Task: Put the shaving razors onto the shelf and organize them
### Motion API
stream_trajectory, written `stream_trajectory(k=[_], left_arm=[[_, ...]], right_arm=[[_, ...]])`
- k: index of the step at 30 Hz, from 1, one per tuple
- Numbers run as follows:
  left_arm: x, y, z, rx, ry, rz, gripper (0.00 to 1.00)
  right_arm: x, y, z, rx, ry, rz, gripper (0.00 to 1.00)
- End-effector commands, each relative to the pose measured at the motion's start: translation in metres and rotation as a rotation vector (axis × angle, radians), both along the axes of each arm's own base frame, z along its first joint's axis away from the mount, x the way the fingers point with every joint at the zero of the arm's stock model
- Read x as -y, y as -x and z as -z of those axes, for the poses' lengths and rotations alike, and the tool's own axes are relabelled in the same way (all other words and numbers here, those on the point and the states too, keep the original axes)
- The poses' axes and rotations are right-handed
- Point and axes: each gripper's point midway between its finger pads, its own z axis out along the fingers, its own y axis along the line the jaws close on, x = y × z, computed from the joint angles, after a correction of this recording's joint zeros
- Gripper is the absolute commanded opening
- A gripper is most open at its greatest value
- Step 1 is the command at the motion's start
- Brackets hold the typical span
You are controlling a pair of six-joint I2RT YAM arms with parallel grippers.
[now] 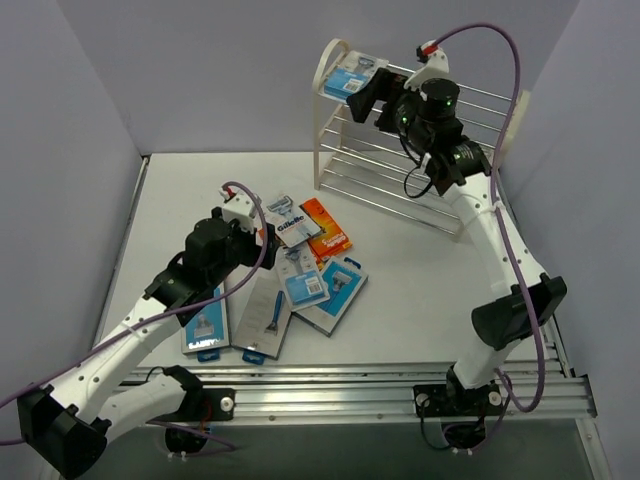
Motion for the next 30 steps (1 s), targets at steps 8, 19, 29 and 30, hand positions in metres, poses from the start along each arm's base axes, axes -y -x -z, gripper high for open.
stream_trajectory(k=[8, 19, 29, 30], left_arm=[[0.031, -0.016, 0.041, -0.262, 0.075, -0.021, 0.86], [0.086, -0.012, 0.084, -0.511, 0.207, -0.069, 0.69], [0.096, -0.018, 0.126, -0.604, 0.099, -0.206, 0.56], [0.095, -0.020, 0.128, -0.602, 0.089, -0.219, 0.55]], right_arm=[[-0.019, 0.112, 0.017, 0.032, 0.102, -0.126, 0.78], [0.019, 0.165, 0.077, -0.038, 0.170, -0.100, 0.65], [0.029, 0.201, 0.114, -0.078, 0.139, -0.135, 0.59], [0.030, 0.203, 0.119, -0.084, 0.141, -0.138, 0.59]])
